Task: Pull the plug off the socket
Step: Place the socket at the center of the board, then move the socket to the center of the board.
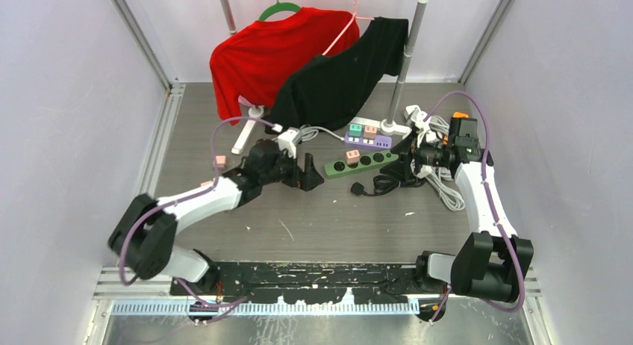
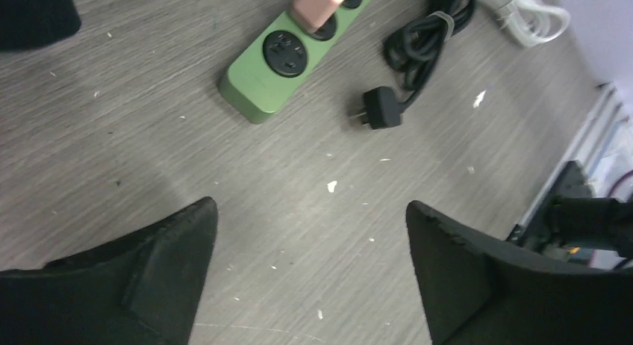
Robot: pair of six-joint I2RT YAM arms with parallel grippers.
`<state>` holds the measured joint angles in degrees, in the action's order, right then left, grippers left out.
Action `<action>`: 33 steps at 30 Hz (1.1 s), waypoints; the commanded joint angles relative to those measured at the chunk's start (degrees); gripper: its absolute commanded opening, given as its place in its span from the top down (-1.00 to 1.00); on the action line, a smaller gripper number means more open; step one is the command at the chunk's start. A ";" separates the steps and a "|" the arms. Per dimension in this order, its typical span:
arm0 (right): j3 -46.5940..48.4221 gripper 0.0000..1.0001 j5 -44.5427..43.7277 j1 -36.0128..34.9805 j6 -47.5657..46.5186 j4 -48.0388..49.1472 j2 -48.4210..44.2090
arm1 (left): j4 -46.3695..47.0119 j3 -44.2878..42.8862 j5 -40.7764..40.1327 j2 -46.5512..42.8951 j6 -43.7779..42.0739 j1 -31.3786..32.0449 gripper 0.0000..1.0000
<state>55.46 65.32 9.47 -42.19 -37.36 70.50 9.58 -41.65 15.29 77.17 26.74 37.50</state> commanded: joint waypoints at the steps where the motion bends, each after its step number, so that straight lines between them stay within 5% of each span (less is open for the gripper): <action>1: -0.46 -0.73 -0.11 -0.38 2.32 2.82 -0.23 | -0.80 -9.85 -1.46 9.77 -7.39 0.50 -0.98; 15: -0.38 -0.73 -1.24 -0.33 0.73 1.64 0.53 | 2.24 -22.78 -5.99 27.52 -30.39 6.62 -0.99; 33: -0.13 -0.73 -0.79 -0.29 -0.53 0.24 1.27 | -14.15 -39.15 -6.46 41.47 -37.99 6.64 -0.27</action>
<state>55.20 63.51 9.43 -41.82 -36.99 71.66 -2.02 -76.75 8.51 116.88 -9.78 44.03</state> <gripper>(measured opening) 0.867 0.680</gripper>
